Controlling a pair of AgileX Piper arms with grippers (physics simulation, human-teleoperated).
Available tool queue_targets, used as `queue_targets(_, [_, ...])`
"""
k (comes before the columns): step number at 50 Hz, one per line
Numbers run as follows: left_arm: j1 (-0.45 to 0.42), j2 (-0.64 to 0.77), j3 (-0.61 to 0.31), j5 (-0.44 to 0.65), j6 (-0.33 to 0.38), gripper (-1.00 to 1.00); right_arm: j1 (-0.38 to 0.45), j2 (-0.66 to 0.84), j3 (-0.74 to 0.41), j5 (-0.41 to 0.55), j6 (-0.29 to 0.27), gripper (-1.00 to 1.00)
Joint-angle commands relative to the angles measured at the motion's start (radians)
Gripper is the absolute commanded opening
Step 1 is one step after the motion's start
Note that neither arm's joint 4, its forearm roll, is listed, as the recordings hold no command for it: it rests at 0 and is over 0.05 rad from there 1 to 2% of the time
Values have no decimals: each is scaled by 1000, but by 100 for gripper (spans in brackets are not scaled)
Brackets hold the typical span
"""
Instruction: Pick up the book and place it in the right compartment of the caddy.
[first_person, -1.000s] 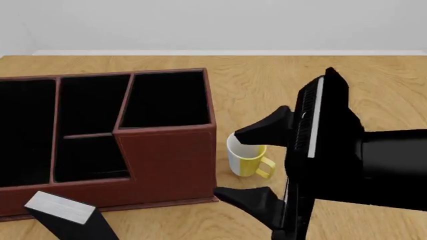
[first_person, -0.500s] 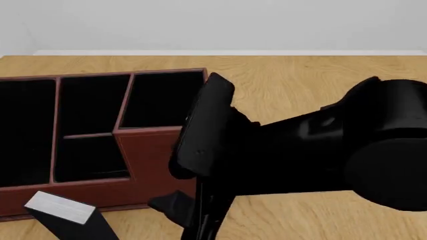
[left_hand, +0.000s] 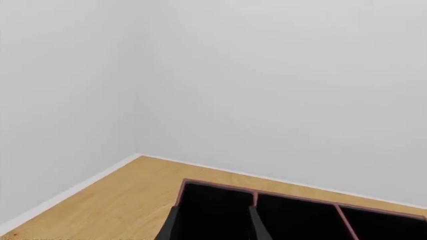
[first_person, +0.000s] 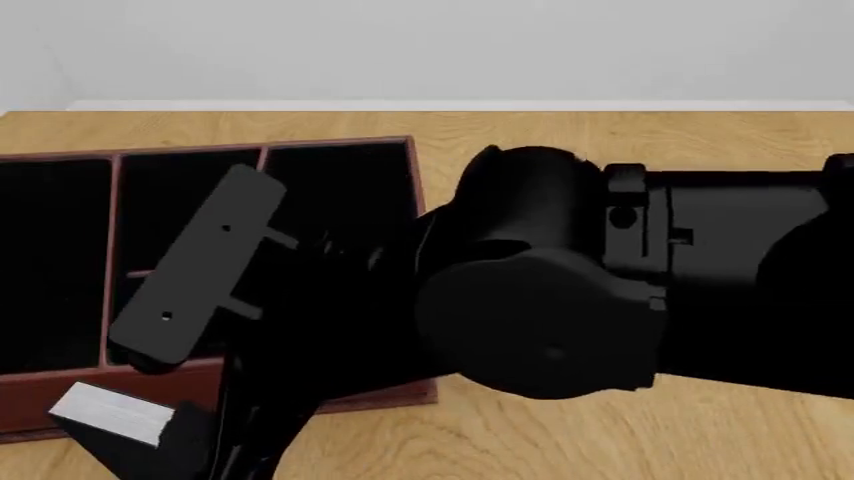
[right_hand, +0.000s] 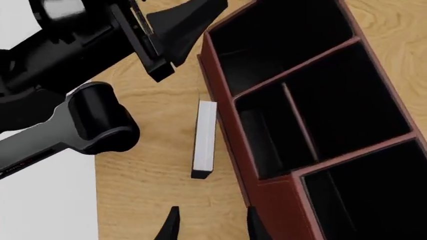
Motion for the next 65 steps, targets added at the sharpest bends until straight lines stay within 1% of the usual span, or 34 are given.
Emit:
queue_targets(1, [8, 0, 8, -8, -6, 100, 19, 87, -75, 5, 27, 100])
queue_targets(7, [15, 0, 17, -13, -2, 100, 28, 121, -83, -11, 45, 100])
queue_targets(16, [25, 0, 21, -16, 3, 100, 22, 154, -66, -54, 53, 100])
queue_targets(20, [28, 0, 22, -18, 3, 100, 30, 163, -63, -69, 69, 100])
queue_targets(25, [29, 0, 18, -15, 7, 100, 32, 176, -57, -86, 66, 100])
queue_targets(37, [39, 0, 10, -8, 14, 100, 36, 198, -61, -117, 82, 100])
queue_targets(49, [40, 1, 3, -2, 23, 100, 20, 215, -33, -168, 87, 100])
queue_targets(53, [43, 1, 0, 1, 28, 100, 23, 223, -30, -179, 85, 100])
queue_targets(56, [50, 1, -1, 4, 29, 100, 31, 236, -30, -190, 94, 100])
queue_targets(65, [56, 1, 2, 3, 30, 100, 31, 258, -49, -193, 93, 100])
